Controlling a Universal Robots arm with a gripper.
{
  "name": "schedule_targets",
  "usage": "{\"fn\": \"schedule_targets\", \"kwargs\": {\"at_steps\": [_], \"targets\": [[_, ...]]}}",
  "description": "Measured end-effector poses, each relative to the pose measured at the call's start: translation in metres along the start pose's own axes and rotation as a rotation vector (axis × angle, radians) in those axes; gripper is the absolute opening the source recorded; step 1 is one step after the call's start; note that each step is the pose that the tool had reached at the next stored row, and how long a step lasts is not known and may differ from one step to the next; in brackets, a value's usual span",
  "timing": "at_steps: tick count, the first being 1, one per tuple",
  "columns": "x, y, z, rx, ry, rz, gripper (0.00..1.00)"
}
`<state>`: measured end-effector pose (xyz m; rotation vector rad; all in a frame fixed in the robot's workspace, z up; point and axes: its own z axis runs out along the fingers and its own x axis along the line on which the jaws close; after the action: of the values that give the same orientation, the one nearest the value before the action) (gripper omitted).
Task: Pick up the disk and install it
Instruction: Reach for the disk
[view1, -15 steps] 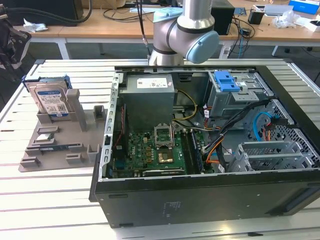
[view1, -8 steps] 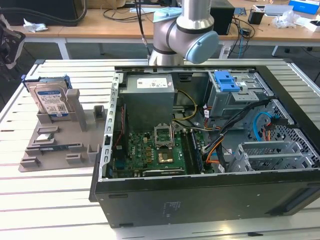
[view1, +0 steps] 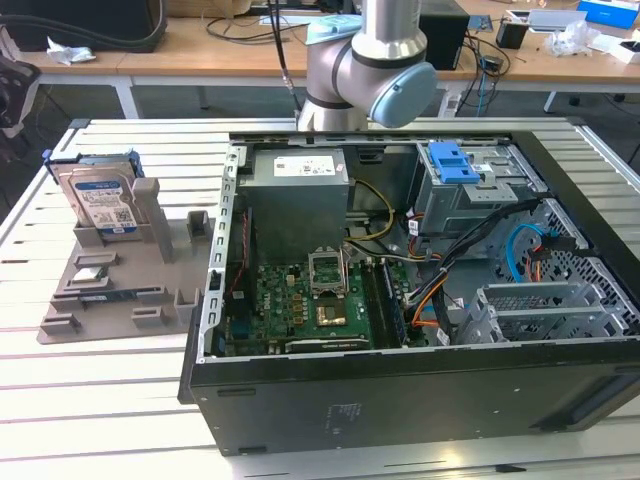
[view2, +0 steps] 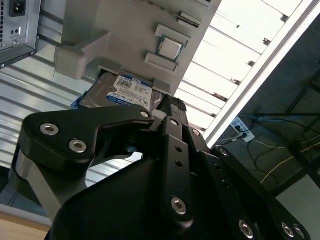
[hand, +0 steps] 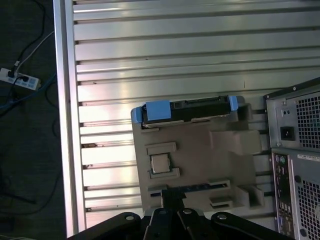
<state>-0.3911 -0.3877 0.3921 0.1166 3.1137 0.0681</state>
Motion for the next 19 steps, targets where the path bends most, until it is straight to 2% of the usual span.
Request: {"fn": "schedule_targets", "kwargs": {"at_steps": [19], "targets": [[0.019, -0.0001, 0.0002, -0.0001, 0.0, 0.0, 0.11]]}}
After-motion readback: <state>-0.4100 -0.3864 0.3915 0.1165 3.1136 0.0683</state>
